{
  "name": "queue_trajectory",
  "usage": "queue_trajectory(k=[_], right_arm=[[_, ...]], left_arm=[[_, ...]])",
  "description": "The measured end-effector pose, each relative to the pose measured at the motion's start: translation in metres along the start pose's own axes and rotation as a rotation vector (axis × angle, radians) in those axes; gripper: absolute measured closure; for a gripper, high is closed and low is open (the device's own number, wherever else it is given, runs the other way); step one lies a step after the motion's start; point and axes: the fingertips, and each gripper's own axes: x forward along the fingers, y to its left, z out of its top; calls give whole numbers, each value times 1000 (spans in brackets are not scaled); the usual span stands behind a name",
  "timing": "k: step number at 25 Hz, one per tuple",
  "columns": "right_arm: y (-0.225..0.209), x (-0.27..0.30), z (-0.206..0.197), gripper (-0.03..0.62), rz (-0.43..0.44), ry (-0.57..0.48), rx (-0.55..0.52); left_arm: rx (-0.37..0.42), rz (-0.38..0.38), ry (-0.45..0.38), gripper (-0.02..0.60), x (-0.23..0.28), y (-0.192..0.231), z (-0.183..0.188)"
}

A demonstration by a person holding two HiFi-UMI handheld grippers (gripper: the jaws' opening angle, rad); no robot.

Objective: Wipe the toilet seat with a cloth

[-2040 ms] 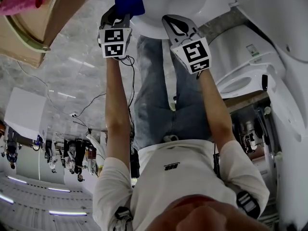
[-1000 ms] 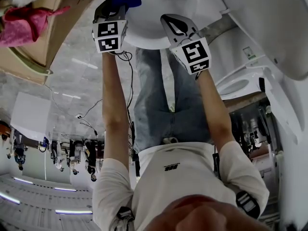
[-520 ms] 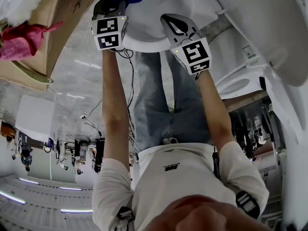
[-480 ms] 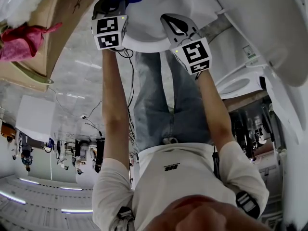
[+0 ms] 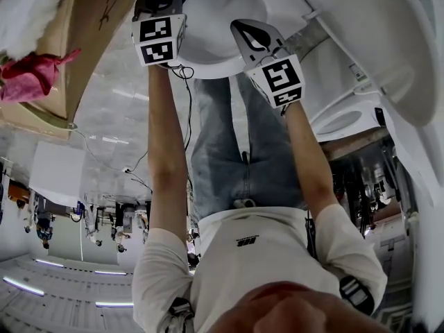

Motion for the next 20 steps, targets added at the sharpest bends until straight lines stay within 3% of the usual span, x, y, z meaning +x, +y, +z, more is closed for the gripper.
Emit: queue_trajectory(k=[7,20], right_arm=[[-12,-8,1,599,-23,-16,15],[-25,-48,27,599,-78,-76,1]], left_arm=[[18,-15,-9,506,15,-12,17],[129,-94,-26,506,14,-64,60]])
